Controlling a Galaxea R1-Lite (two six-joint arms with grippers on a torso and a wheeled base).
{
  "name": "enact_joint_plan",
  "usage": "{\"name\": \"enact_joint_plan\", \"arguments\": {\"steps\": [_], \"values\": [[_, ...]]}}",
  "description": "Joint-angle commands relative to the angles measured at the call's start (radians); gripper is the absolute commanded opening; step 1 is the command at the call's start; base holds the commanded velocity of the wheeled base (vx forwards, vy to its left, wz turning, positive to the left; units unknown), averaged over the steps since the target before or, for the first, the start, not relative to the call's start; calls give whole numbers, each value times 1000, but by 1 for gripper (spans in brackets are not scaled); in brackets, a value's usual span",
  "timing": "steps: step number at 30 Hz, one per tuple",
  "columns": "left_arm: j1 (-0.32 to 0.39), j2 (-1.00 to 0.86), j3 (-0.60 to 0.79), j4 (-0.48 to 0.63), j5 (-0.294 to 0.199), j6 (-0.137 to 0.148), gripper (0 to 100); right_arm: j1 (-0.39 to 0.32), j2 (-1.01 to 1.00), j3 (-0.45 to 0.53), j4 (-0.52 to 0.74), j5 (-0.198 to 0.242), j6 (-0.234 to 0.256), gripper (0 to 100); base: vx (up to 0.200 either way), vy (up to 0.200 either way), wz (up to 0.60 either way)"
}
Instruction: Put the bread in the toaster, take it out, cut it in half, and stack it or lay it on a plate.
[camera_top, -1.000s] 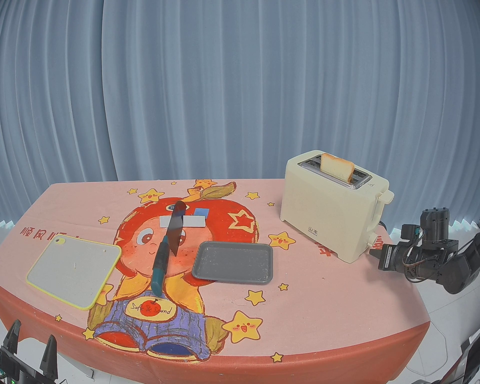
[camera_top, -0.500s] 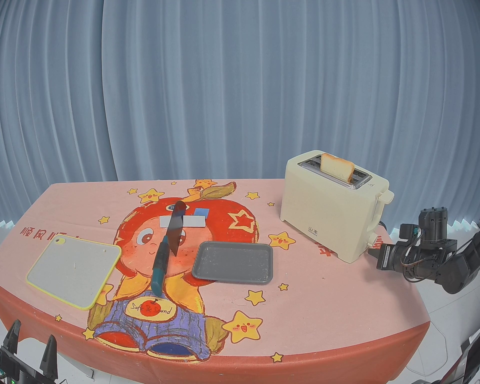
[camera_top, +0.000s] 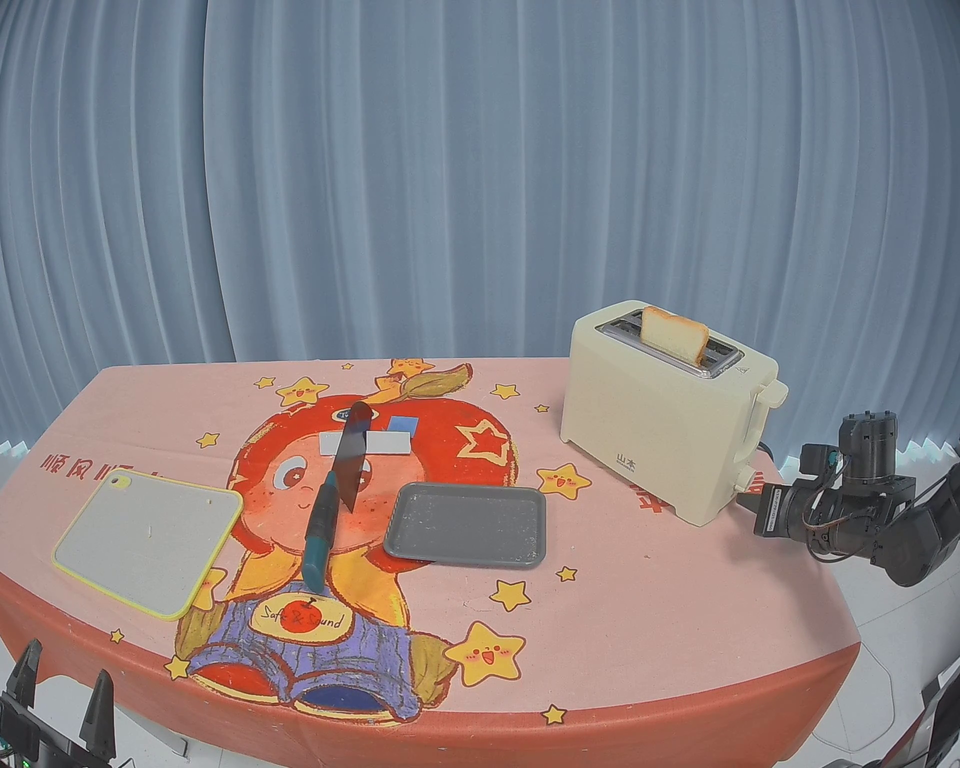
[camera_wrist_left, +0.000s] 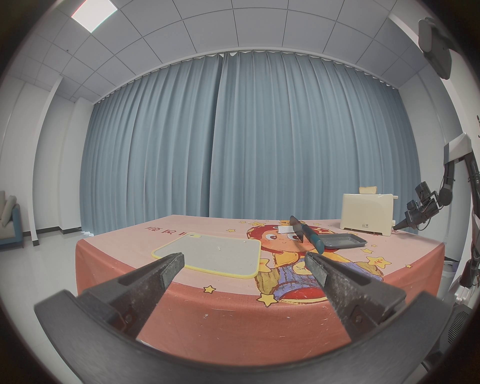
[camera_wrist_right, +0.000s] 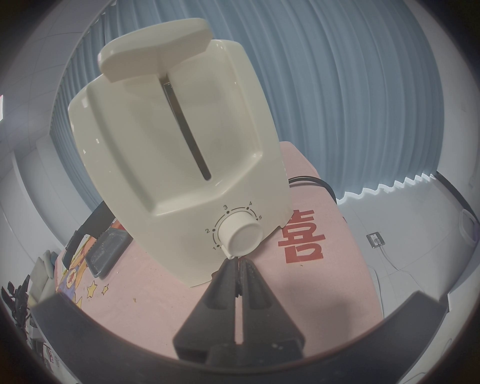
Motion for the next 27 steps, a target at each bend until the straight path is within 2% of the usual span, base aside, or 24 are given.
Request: {"name": "enact_joint_plan", "arguments": {"steps": [1, 24, 27], "values": [[-1, 0, 18, 0, 1, 0, 100, 0, -6, 0, -1, 1, -1, 0, 0, 0, 0], [1, 0, 18, 0, 1, 0, 100, 9, -42, 8, 1, -2, -1, 0, 0, 0, 0], [-1, 0, 18, 0, 1, 0, 100, 29, -42, 15, 1, -7, -1, 0, 0, 0, 0]]}}
